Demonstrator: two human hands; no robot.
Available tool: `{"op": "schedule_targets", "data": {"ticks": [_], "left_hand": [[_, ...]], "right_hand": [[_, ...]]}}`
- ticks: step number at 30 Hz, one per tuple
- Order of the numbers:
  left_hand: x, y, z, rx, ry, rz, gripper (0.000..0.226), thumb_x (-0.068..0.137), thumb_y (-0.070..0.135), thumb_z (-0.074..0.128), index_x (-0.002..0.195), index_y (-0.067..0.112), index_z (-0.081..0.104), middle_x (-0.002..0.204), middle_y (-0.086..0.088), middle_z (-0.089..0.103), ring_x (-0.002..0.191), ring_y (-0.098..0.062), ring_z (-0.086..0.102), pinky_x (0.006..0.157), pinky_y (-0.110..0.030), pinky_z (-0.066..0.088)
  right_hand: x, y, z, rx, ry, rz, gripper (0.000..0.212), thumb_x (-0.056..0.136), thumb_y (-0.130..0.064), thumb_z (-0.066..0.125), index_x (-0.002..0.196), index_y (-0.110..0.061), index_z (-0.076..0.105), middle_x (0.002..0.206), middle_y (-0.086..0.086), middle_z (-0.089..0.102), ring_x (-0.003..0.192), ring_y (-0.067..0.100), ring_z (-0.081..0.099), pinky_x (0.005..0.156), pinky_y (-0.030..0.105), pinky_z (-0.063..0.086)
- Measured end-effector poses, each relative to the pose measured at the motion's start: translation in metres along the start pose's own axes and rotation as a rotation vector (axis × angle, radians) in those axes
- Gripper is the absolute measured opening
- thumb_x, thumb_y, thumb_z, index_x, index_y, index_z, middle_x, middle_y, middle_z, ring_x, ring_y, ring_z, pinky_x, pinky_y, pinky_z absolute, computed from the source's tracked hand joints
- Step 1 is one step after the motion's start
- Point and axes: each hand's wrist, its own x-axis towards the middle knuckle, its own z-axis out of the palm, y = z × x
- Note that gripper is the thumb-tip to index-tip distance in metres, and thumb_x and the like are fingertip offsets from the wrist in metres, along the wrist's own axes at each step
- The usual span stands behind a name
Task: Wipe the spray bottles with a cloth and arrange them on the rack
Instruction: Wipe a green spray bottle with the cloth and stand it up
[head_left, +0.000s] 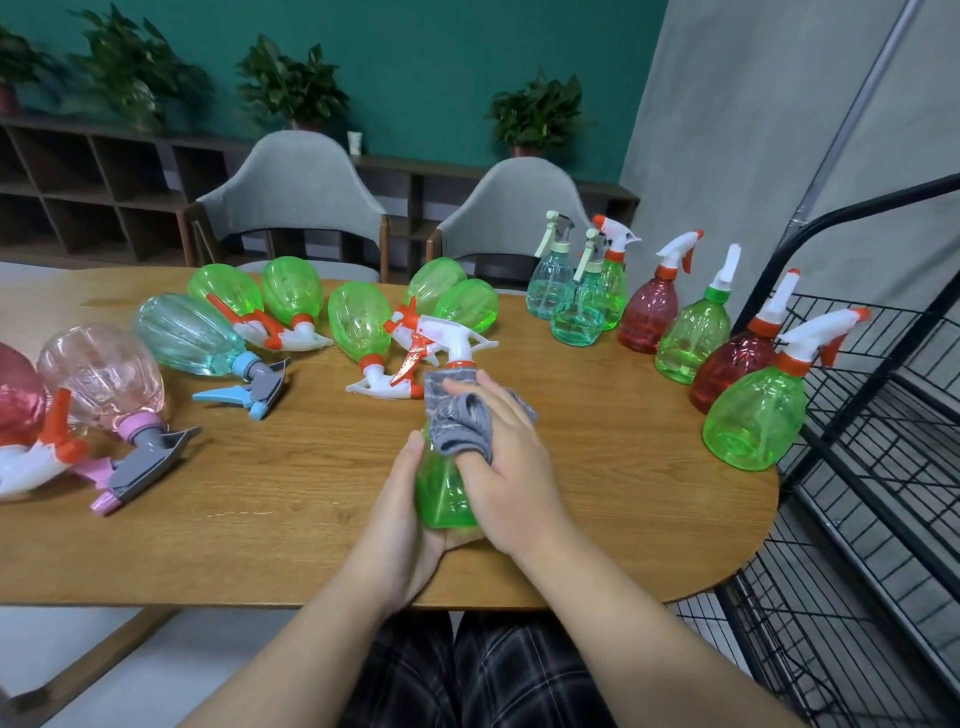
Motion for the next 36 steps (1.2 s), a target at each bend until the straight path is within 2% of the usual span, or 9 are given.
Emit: {"op": "schedule_targets", "data": {"ticks": [4, 10, 15, 19, 22, 26, 28, 33, 36], "left_hand": [[-0.002, 0.001, -0.001, 0.025, 0.008, 0.003, 0.066, 0.081, 0.066, 0.036, 0.129, 0.027, 0.058, 0.125, -0.005, 0.068, 0.114, -0.022, 0.065, 0.075, -0.045, 0.059], [-0.001, -0.001, -0.006, -0.067, 0.015, 0.025, 0.109, 0.052, 0.084, 0.062, 0.134, 0.013, 0.054, 0.122, -0.014, 0.068, 0.108, -0.027, 0.068, 0.072, -0.04, 0.06], [0.0, 0.0, -0.009, -0.125, 0.04, 0.027, 0.093, 0.07, 0.079, 0.037, 0.129, 0.01, 0.059, 0.126, -0.02, 0.065, 0.11, -0.031, 0.067, 0.075, -0.04, 0.059], [0.001, -0.003, -0.008, -0.047, 0.044, 0.004, 0.114, 0.042, 0.065, 0.089, 0.13, 0.001, 0.057, 0.124, -0.022, 0.064, 0.109, -0.031, 0.066, 0.079, -0.039, 0.059], [0.004, -0.005, -0.01, -0.024, 0.065, 0.037, 0.113, 0.027, 0.053, 0.097, 0.121, 0.002, 0.061, 0.11, -0.019, 0.071, 0.091, -0.026, 0.072, 0.068, -0.037, 0.06], [0.004, -0.005, -0.01, -0.05, 0.1, 0.063, 0.117, 0.028, 0.054, 0.096, 0.129, 0.01, 0.056, 0.114, -0.014, 0.071, 0.095, -0.026, 0.072, 0.068, -0.037, 0.059], [0.004, -0.006, -0.011, -0.048, 0.104, 0.091, 0.122, 0.034, 0.054, 0.096, 0.139, 0.013, 0.048, 0.123, -0.015, 0.067, 0.103, -0.027, 0.069, 0.075, -0.039, 0.059], [0.008, -0.013, -0.015, 0.04, 0.081, 0.14, 0.128, 0.039, 0.058, 0.094, 0.145, 0.012, 0.038, 0.134, -0.019, 0.058, 0.123, -0.034, 0.057, 0.1, -0.043, 0.05], [0.008, -0.014, -0.02, 0.08, 0.056, 0.163, 0.129, 0.042, 0.059, 0.092, 0.146, 0.008, 0.036, 0.138, -0.022, 0.055, 0.128, -0.038, 0.052, 0.105, -0.045, 0.047]], "right_hand": [[-0.007, 0.004, 0.0, 0.157, 0.046, -0.038, 0.057, 0.069, -0.033, 0.038, 0.115, -0.018, 0.068, 0.124, -0.02, 0.051, 0.128, -0.013, 0.034, 0.106, 0.008, 0.022], [-0.022, 0.008, 0.002, 0.267, 0.067, -0.16, 0.045, 0.066, -0.025, 0.044, 0.094, -0.008, 0.075, 0.116, 0.005, 0.066, 0.117, 0.008, 0.055, 0.102, 0.027, 0.04], [-0.033, 0.014, -0.001, 0.361, 0.083, -0.293, 0.036, 0.063, -0.019, 0.046, 0.082, -0.005, 0.073, 0.098, 0.008, 0.07, 0.1, 0.018, 0.063, 0.097, 0.04, 0.043], [-0.043, 0.016, -0.009, 0.376, 0.036, -0.319, 0.023, 0.064, -0.019, 0.047, 0.071, -0.006, 0.065, 0.073, 0.011, 0.062, 0.075, 0.026, 0.059, 0.077, 0.034, 0.046], [-0.044, 0.006, -0.025, 0.644, 0.248, 0.079, 0.018, 0.073, -0.016, 0.047, 0.058, -0.01, 0.054, 0.054, 0.01, 0.052, 0.053, 0.024, 0.052, 0.058, 0.031, 0.042], [-0.04, -0.01, -0.04, 1.302, 0.572, 0.869, 0.029, 0.1, -0.027, 0.04, 0.085, -0.014, 0.061, 0.074, 0.008, 0.068, 0.067, 0.022, 0.064, 0.081, 0.04, 0.049], [-0.042, -0.021, -0.036, 1.397, 0.514, 0.951, 0.037, 0.1, -0.037, 0.04, 0.097, -0.009, 0.064, 0.09, 0.014, 0.07, 0.081, 0.029, 0.064, 0.085, 0.043, 0.048], [-0.044, -0.04, -0.02, 1.473, 0.394, 0.896, 0.041, 0.097, -0.04, 0.042, 0.095, -0.008, 0.069, 0.084, 0.014, 0.074, 0.071, 0.027, 0.07, 0.082, 0.04, 0.05], [-0.037, -0.037, -0.012, 1.477, 0.387, 0.96, 0.043, 0.097, -0.041, 0.042, 0.099, -0.007, 0.069, 0.092, 0.017, 0.074, 0.084, 0.029, 0.069, 0.091, 0.042, 0.048]]}}
